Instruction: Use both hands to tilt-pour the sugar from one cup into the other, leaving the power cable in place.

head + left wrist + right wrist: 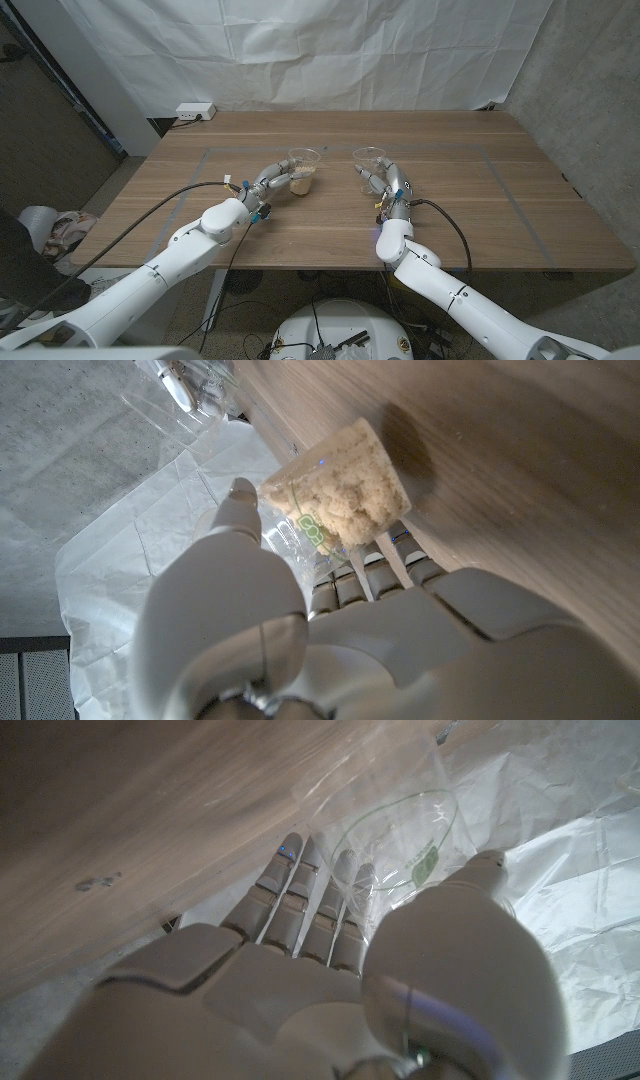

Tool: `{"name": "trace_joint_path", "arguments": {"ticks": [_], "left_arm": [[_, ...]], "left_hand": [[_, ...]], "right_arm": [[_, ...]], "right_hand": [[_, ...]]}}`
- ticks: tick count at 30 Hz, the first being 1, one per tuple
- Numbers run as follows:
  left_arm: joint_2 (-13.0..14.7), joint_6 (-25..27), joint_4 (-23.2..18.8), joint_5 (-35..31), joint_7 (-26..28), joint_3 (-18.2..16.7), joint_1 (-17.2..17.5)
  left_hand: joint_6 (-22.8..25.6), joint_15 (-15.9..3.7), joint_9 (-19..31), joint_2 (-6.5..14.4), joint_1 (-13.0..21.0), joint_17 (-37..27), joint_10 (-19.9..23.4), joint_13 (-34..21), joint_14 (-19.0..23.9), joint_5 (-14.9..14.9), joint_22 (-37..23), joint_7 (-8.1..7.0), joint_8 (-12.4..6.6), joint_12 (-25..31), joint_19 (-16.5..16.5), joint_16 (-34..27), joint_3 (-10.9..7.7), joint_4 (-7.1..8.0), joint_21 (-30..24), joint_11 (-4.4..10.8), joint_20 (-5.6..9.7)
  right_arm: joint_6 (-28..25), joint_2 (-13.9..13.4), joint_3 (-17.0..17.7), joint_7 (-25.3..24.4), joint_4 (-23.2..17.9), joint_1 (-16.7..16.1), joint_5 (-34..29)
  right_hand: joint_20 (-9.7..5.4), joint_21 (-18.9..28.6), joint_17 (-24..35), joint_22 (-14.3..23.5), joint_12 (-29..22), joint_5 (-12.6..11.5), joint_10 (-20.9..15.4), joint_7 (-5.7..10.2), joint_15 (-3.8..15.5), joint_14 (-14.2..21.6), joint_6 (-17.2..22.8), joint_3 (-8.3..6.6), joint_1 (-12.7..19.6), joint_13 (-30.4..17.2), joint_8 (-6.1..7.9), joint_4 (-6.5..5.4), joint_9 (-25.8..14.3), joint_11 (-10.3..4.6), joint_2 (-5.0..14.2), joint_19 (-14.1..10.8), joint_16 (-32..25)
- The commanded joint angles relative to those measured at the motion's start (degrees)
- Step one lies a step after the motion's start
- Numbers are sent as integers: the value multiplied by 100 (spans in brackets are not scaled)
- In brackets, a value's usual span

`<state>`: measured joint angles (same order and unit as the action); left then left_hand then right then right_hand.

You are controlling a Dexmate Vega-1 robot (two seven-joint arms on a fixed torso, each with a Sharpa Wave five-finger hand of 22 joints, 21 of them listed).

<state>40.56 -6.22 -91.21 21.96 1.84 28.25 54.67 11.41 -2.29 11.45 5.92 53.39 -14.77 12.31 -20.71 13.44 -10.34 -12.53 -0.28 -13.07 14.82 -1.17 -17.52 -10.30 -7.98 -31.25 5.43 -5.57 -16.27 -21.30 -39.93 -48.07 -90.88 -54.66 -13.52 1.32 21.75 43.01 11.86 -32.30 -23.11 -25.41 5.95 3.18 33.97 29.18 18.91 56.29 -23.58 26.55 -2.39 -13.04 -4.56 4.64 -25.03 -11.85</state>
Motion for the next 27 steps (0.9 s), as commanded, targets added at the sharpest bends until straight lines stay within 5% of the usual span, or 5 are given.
{"name": "trace_joint_path", "arguments": {"ticks": [1, 11, 21, 27], "left_arm": [[109, -2, -90, 17, -113, -20, 45], [185, -63, -7, 48, -459, 42, -73], [215, -86, 53, 79, -654, 77, -149], [231, -122, 94, 116, -784, 89, -189]], "left_hand": [[-139, -87, 4, -73, -18, -14, -133, 2, -116, -4, 8, 8, 87, -60, 77, 52, 3, -5, 4, -10, -24], [-982, 207, -20, -220, -41, 107, -939, 126, -860, -19, 66, 24, 296, -340, 601, 452, 84, -18, 230, -97, -223], [-1668, 367, -43, -319, -105, 234, -1540, 232, -1353, -49, 110, 99, 312, -403, 874, 661, 165, 9, 401, -183, -281], [-2119, 588, -51, -377, -199, 288, -1974, 300, -1837, -81, 124, 284, 318, -420, 1122, 740, 241, 55, 551, -448, -352]], "right_arm": [[-192, -152, -44, 268, -225, -26, -16], [-169, -205, 16, 437, -303, -56, 132], [-138, -235, 52, 567, -317, -42, 244], [-9, -316, 131, 811, -391, -73, 479]], "right_hand": [[75, -7, -37, 7, 197, -15, 257, -36, 556, -178, -313, 36, -139, 68, -164, -105, 11, 151, -79, 51, 38], [260, -86, -280, -7, 652, 32, 804, -257, 303, -701, -1241, 55, -563, 250, -679, -283, 70, 434, -321, 249, 116], [384, -190, -414, -18, 942, 44, 1243, -400, 129, -1088, -1934, 40, -801, 348, -1090, -360, 96, 540, -442, 479, 109], [525, -292, -507, -27, 1146, 53, 1582, -487, -27, -1454, -2333, 38, -963, 405, -1330, -399, 102, 619, -545, 690, 130]]}}
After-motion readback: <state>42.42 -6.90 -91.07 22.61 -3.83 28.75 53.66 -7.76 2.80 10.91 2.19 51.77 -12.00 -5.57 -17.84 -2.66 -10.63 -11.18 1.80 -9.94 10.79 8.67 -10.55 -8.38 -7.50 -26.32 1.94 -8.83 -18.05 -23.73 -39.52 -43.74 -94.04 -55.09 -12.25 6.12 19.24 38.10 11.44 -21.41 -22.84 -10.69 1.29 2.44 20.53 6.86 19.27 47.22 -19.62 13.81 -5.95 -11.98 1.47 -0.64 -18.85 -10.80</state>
